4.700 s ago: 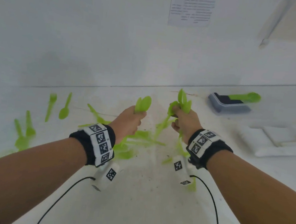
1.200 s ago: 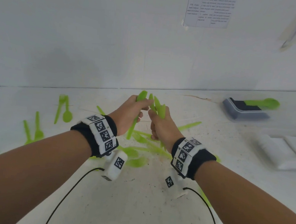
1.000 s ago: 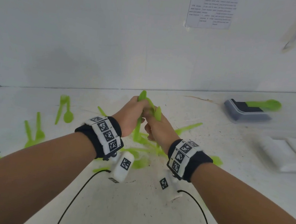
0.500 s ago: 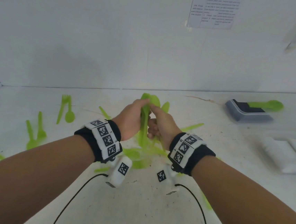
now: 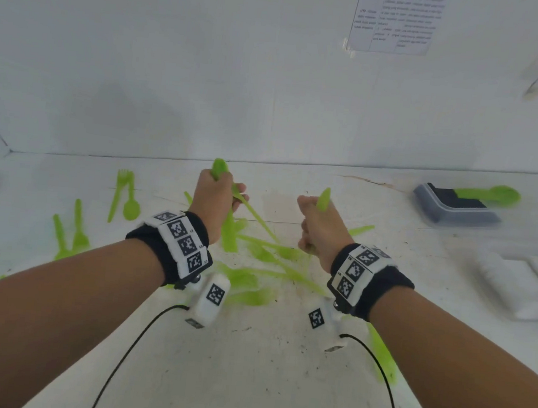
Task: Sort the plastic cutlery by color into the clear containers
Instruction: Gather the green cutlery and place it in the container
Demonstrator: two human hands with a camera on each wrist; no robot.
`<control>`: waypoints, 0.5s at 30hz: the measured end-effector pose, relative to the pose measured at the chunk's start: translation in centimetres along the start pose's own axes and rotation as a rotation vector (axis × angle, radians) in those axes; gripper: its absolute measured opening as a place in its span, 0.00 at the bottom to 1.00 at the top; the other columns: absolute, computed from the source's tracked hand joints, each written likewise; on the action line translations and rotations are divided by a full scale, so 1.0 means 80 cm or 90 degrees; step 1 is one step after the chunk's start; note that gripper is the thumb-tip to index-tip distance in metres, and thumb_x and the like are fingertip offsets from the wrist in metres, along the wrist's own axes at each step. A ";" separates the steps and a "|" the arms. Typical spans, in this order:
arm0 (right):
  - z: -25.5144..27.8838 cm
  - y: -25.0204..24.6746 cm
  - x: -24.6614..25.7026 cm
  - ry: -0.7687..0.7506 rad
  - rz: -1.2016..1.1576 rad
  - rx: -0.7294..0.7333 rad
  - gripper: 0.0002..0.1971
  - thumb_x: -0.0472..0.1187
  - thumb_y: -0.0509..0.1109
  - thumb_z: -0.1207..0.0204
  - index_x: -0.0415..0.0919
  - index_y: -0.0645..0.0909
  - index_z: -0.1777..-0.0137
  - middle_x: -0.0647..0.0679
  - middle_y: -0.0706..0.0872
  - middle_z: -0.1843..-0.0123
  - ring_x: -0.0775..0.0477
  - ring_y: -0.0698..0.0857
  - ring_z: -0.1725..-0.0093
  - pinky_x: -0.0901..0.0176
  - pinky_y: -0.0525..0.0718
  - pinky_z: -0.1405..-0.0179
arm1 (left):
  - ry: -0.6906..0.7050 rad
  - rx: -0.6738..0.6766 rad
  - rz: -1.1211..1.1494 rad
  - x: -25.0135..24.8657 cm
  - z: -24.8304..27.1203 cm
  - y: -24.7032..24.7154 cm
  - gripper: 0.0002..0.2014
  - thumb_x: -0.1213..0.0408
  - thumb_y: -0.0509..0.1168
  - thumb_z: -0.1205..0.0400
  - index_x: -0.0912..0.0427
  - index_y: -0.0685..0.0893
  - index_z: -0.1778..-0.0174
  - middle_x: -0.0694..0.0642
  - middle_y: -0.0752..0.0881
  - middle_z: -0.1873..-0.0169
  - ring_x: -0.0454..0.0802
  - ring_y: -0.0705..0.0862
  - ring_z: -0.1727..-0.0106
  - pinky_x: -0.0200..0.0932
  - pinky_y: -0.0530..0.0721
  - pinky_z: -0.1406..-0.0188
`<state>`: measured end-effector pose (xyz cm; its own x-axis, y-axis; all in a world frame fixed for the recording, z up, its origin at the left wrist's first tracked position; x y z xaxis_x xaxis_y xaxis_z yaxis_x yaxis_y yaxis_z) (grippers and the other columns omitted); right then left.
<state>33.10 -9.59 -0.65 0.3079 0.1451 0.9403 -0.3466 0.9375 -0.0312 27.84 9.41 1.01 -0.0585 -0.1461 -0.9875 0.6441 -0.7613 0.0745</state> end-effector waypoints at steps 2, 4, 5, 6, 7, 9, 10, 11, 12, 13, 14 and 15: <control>0.003 -0.001 -0.002 0.024 -0.030 -0.043 0.32 0.64 0.72 0.22 0.51 0.61 0.28 0.45 0.74 0.54 0.51 0.70 0.71 0.57 0.76 0.71 | 0.033 0.027 -0.092 0.003 0.001 0.000 0.05 0.63 0.55 0.10 0.58 0.73 0.41 0.58 0.84 0.55 0.51 0.81 0.61 0.41 0.78 0.68; 0.009 0.011 -0.002 0.024 -0.068 -0.010 0.28 0.63 0.68 0.19 0.57 0.59 0.29 0.44 0.73 0.46 0.49 0.70 0.66 0.59 0.73 0.73 | 0.035 0.074 -0.136 0.007 0.009 0.009 0.06 0.58 0.58 0.09 0.55 0.73 0.41 0.56 0.83 0.53 0.50 0.78 0.59 0.44 0.78 0.62; 0.011 0.017 -0.002 0.008 -0.080 0.009 0.22 0.59 0.65 0.15 0.57 0.60 0.29 0.44 0.73 0.45 0.49 0.70 0.65 0.59 0.73 0.74 | 0.027 0.097 -0.136 0.008 0.013 0.015 0.09 0.55 0.59 0.10 0.55 0.73 0.40 0.56 0.82 0.53 0.50 0.78 0.58 0.45 0.78 0.59; 0.013 0.024 -0.002 -0.015 -0.088 0.029 0.17 0.54 0.62 0.12 0.56 0.63 0.29 0.45 0.74 0.47 0.50 0.70 0.66 0.60 0.72 0.75 | 0.017 0.119 -0.130 0.009 0.019 0.021 0.13 0.51 0.61 0.10 0.55 0.73 0.37 0.55 0.81 0.52 0.50 0.78 0.58 0.45 0.79 0.57; 0.013 0.031 -0.002 -0.041 -0.098 0.046 0.13 0.50 0.59 0.11 0.56 0.65 0.29 0.45 0.75 0.49 0.51 0.69 0.69 0.60 0.71 0.76 | 0.006 0.138 -0.123 0.009 0.024 0.027 0.17 0.47 0.62 0.11 0.56 0.73 0.35 0.54 0.80 0.52 0.50 0.78 0.57 0.45 0.80 0.55; 0.014 0.042 0.000 -0.079 -0.104 0.070 0.12 0.47 0.58 0.11 0.57 0.69 0.30 0.47 0.76 0.57 0.52 0.68 0.73 0.61 0.70 0.78 | -0.007 0.172 -0.111 0.010 0.032 0.036 0.22 0.43 0.63 0.12 0.57 0.73 0.32 0.54 0.79 0.52 0.50 0.79 0.57 0.46 0.81 0.53; 0.014 0.046 0.002 -0.092 -0.097 0.075 0.10 0.46 0.57 0.10 0.56 0.70 0.32 0.48 0.76 0.61 0.53 0.69 0.74 0.61 0.70 0.77 | -0.011 0.187 -0.102 0.011 0.033 0.039 0.23 0.42 0.63 0.12 0.57 0.73 0.32 0.55 0.79 0.51 0.50 0.79 0.56 0.47 0.81 0.52; 0.014 0.049 0.003 -0.109 -0.086 0.077 0.08 0.46 0.57 0.10 0.52 0.73 0.35 0.49 0.76 0.65 0.52 0.69 0.74 0.60 0.71 0.76 | -0.012 0.198 -0.092 0.011 0.036 0.040 0.24 0.42 0.63 0.13 0.58 0.73 0.32 0.56 0.79 0.51 0.51 0.80 0.56 0.48 0.82 0.51; 0.014 0.051 0.003 -0.129 -0.070 0.074 0.07 0.45 0.56 0.10 0.47 0.75 0.41 0.50 0.75 0.67 0.52 0.70 0.73 0.60 0.71 0.74 | -0.013 0.206 -0.080 0.010 0.037 0.040 0.25 0.41 0.64 0.14 0.58 0.74 0.32 0.57 0.79 0.50 0.52 0.80 0.55 0.51 0.83 0.49; 0.014 0.051 0.005 -0.148 -0.049 0.064 0.09 0.44 0.56 0.09 0.44 0.76 0.48 0.50 0.75 0.69 0.52 0.70 0.71 0.60 0.72 0.73 | -0.019 0.211 -0.063 0.010 0.037 0.039 0.27 0.40 0.65 0.15 0.58 0.74 0.32 0.58 0.80 0.49 0.54 0.80 0.54 0.54 0.83 0.47; 0.014 0.052 0.007 -0.166 -0.030 0.054 0.11 0.42 0.56 0.09 0.44 0.77 0.52 0.50 0.75 0.69 0.51 0.72 0.70 0.59 0.73 0.71 | -0.032 0.216 -0.039 0.010 0.038 0.038 0.29 0.39 0.66 0.18 0.58 0.74 0.32 0.59 0.81 0.47 0.55 0.81 0.52 0.57 0.84 0.44; 0.013 0.054 0.008 -0.174 -0.027 0.049 0.11 0.42 0.57 0.09 0.45 0.80 0.51 0.51 0.78 0.67 0.51 0.75 0.68 0.60 0.77 0.68 | -0.045 0.224 -0.011 0.010 0.038 0.036 0.31 0.38 0.67 0.21 0.57 0.74 0.31 0.59 0.82 0.45 0.55 0.83 0.48 0.59 0.83 0.38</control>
<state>30.87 -5.79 0.14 0.0771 0.0066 0.9970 -0.4088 0.9123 0.0256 27.30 5.20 0.88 -0.1283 -0.1648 -0.9779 0.3412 -0.9332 0.1125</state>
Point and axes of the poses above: each hand's wrist, its own z-axis away from the middle knuckle, its own y-axis out of the palm, x = y × z, the point moved 2 cm from there along -z, towards the middle knuckle
